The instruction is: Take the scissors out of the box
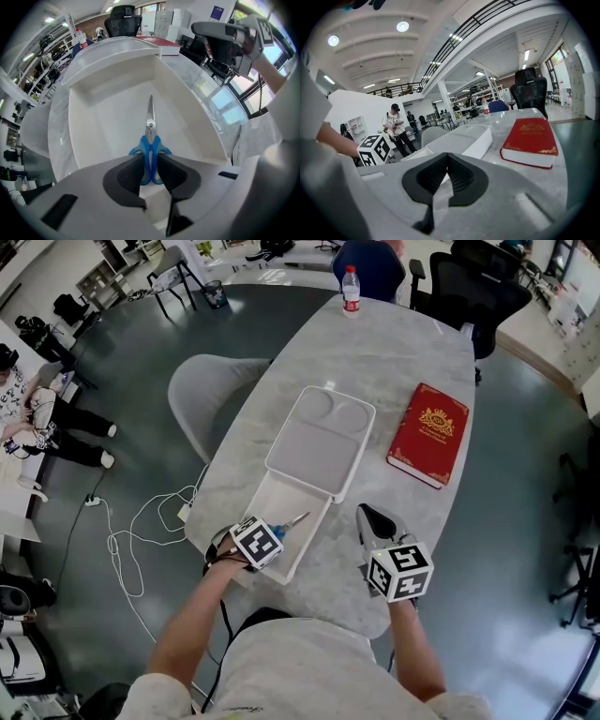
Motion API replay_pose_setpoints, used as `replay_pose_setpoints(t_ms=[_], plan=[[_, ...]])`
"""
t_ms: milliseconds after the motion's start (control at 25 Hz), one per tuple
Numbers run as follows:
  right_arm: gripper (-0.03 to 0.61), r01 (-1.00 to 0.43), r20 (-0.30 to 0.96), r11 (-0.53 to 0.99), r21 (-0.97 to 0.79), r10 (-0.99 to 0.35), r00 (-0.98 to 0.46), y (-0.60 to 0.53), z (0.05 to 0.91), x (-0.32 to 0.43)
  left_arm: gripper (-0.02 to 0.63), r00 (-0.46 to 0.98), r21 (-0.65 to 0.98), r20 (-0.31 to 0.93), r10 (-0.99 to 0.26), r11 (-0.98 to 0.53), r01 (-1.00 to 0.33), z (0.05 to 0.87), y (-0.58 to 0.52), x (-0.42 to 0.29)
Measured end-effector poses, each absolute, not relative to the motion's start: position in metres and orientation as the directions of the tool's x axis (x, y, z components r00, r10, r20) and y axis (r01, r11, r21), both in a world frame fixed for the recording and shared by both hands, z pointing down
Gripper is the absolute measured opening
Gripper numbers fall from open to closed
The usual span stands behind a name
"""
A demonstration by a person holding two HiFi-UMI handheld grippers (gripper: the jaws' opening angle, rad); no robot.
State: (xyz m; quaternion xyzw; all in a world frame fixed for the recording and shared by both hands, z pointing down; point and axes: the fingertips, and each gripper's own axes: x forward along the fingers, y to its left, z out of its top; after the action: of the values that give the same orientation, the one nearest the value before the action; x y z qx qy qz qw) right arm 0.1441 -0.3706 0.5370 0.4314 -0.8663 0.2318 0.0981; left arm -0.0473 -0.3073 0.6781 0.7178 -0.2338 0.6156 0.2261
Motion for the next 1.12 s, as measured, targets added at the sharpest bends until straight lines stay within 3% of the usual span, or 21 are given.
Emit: replay_pose_setpoints(t_ms=[1120], plan=[[0.005,-0.8,0.363,0.519,-0.302,-0.713,-0.6,-0.356,0.526,0.134,0.083,0.186,-0.109,0.939,-0.29,-0.763,-0.637,0.619,-0.321,-0.052]])
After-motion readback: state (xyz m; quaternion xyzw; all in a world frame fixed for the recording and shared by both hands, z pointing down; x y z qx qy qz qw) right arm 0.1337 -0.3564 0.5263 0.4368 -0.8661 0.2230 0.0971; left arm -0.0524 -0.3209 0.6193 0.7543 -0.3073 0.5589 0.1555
